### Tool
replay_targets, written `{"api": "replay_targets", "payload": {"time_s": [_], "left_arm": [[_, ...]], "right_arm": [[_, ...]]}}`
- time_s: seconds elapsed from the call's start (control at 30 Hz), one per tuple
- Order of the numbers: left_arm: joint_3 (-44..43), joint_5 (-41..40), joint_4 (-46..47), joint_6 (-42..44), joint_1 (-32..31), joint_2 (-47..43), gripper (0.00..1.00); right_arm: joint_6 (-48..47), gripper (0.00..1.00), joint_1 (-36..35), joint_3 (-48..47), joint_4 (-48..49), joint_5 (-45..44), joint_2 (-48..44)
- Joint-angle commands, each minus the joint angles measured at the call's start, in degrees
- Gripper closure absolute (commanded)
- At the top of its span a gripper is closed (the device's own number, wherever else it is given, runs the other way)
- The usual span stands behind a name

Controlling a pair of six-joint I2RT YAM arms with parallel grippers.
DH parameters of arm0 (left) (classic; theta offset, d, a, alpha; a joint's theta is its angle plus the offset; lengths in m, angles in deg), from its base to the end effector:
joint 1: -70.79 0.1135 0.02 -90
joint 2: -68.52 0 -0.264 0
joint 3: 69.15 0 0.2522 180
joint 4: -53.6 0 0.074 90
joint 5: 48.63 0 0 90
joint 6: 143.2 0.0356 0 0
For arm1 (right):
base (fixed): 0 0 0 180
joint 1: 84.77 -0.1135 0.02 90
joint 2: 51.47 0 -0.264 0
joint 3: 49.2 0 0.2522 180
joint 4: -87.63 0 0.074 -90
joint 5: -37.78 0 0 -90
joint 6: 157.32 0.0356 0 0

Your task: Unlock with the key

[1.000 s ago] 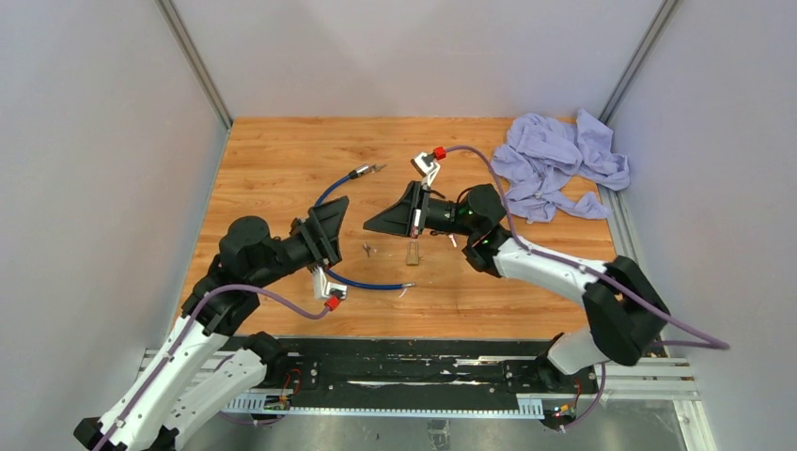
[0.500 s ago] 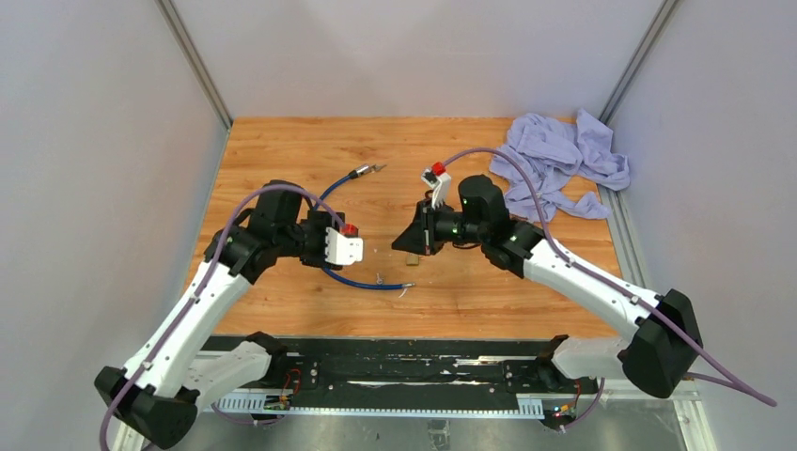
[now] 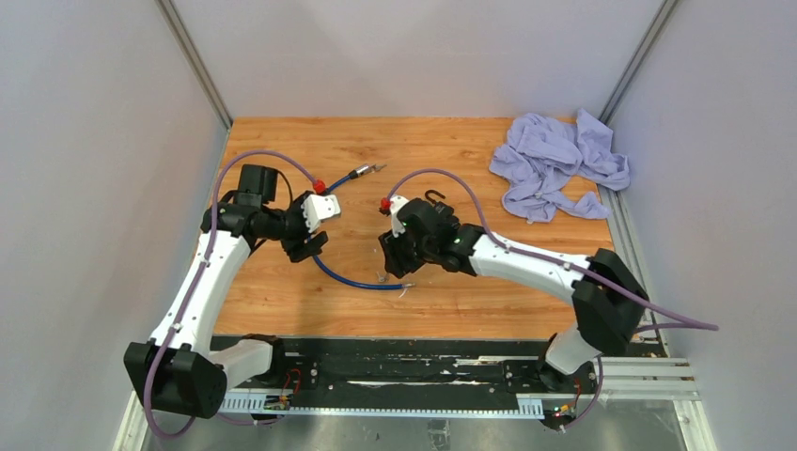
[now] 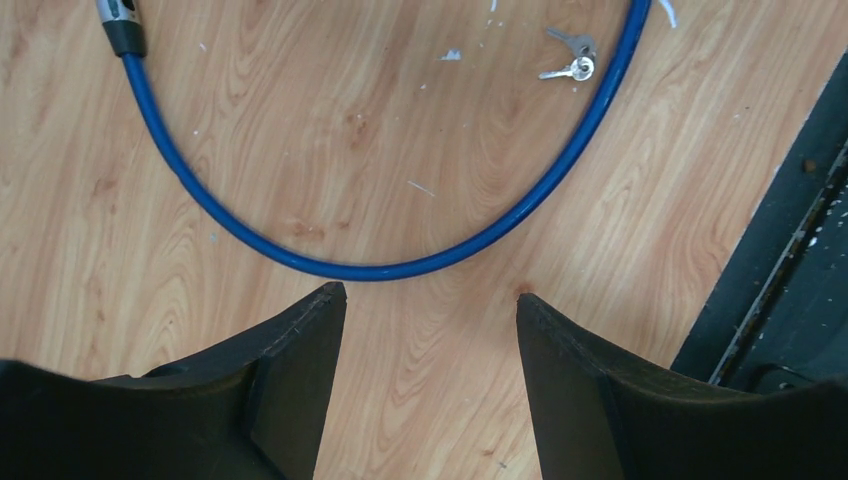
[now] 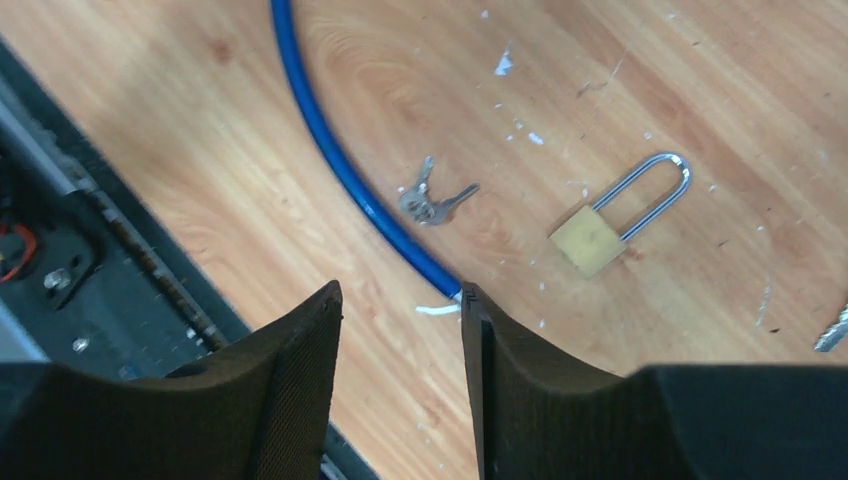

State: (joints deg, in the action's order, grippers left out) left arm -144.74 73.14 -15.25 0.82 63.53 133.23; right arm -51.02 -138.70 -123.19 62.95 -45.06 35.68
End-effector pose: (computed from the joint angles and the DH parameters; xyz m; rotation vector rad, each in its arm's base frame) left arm 0.2061 -0.0452 0.3114 1.3901 1.9626 -0.3531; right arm 0.1959 0.2765 0.2527 -0.8255 2.1998 0.7814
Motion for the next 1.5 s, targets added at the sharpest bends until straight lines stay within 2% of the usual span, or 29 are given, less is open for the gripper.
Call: {"api": "replay_targets", "payload": {"time_s": [0.0,0.17,0.57,1.47], "left_arm": [[0.19,4.66,-1.62,-1.2,0.41,-1.31,0.32],[0.3,4.36,-1.2,-2.3,0.7,-1.05,0.33],[0.2,7.07,-0.72,-3.15,7.73,2.26,0.38],[-2.37,9.75,-0.97,-3.81,8.94,1.86,0.4]], "right_arm": [[-5.14,0.55,-2.65,-6.81,-3.85,-6.98,6.42],[-7.64,0.61,-4.94,-11.05,-5.48,-7.27,12.13],[-9.09,0.65,-6.45,-14.97,-5.87,-7.97,19.41],[-9.27,0.69,-7.86,-17.91,-8.02,-13.48,28.17]]}}
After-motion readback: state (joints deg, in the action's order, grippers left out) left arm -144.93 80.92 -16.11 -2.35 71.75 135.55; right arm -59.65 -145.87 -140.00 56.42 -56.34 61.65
